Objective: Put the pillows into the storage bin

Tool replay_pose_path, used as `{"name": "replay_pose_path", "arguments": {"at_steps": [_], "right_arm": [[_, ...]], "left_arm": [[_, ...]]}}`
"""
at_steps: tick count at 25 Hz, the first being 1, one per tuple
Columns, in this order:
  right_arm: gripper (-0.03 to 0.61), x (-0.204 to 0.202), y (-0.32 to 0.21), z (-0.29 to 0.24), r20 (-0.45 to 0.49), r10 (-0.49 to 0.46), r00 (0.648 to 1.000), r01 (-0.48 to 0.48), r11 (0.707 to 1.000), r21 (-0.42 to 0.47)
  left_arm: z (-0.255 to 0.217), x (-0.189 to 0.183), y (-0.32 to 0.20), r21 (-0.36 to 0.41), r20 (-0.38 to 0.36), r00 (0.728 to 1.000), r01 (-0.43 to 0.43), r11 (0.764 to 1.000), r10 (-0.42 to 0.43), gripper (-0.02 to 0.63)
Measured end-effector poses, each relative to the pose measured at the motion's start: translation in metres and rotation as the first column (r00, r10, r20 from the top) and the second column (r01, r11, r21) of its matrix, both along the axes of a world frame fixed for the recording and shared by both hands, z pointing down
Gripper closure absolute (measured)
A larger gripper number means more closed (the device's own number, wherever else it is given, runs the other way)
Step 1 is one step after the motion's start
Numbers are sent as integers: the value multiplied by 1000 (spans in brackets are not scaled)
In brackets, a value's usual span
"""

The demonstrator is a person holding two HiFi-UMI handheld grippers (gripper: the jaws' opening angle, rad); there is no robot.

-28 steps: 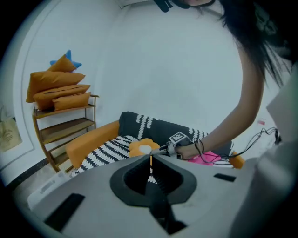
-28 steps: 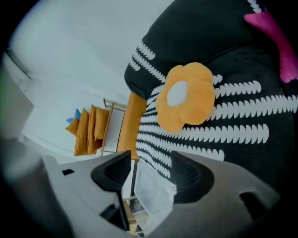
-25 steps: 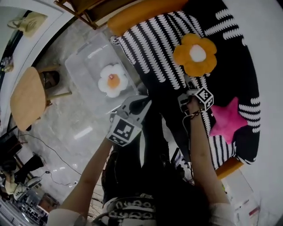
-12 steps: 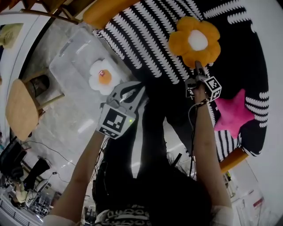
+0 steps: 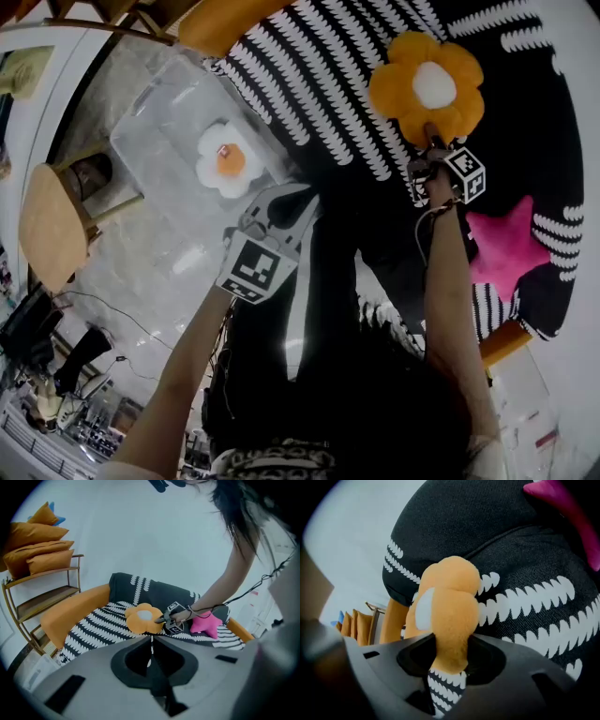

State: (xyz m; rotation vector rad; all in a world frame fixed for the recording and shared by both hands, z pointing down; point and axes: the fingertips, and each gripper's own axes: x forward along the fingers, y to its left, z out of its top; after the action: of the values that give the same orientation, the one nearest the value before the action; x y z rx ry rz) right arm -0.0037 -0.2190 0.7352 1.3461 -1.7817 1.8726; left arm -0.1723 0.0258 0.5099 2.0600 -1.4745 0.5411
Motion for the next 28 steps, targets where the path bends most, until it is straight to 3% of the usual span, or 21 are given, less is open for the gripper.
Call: {"name": "replay_pose_path", "arguments": {"at_steps": [4, 9, 13, 17, 20, 22, 24, 25, 26, 28], "right_arm": [[468, -20, 20, -20, 131, -106, 986, 103, 994, 26], [495, -46, 50, -89, 229, -190, 955, 188, 982, 32], [505, -96, 87, -141, 289, -330, 899, 325, 943, 65], [509, -157, 144, -182, 231, -545, 806, 534, 838, 112], [509, -215, 196, -194, 236, -667, 707, 664, 740, 105], [509, -267, 236, -205, 316, -739, 595, 732, 661, 166], [509, -327, 277, -228, 416, -811, 410, 765, 555, 327], [509, -350, 296, -231, 434, -828, 355, 776, 520, 358], [509, -368, 313, -228, 436, -834, 337, 792, 502, 347], [489, -400, 345, -210, 414, -846, 335, 830, 473, 294]], "left_arm": [[-2, 0, 11, -5, 1, 998, 63, 998, -63, 601], [-35, 2, 21, 16, -15, 989, 146, 989, -146, 601], [-68, -25, 43, 33, -6, 973, 229, 973, -229, 601], [-83, -67, 83, 48, -9, 947, 321, 946, -321, 601], [-82, -95, 123, 41, -1, 905, 424, 905, -424, 601], [-78, -107, 153, 28, 9, 871, 491, 871, -491, 601], [-74, -114, 182, 14, 20, 840, 542, 840, -542, 601], [-73, -117, 196, 7, 26, 825, 564, 826, -564, 601], [-73, -122, 210, 1, 31, 811, 585, 811, -584, 601], [-71, -133, 236, -7, 40, 781, 624, 782, -623, 601]]}}
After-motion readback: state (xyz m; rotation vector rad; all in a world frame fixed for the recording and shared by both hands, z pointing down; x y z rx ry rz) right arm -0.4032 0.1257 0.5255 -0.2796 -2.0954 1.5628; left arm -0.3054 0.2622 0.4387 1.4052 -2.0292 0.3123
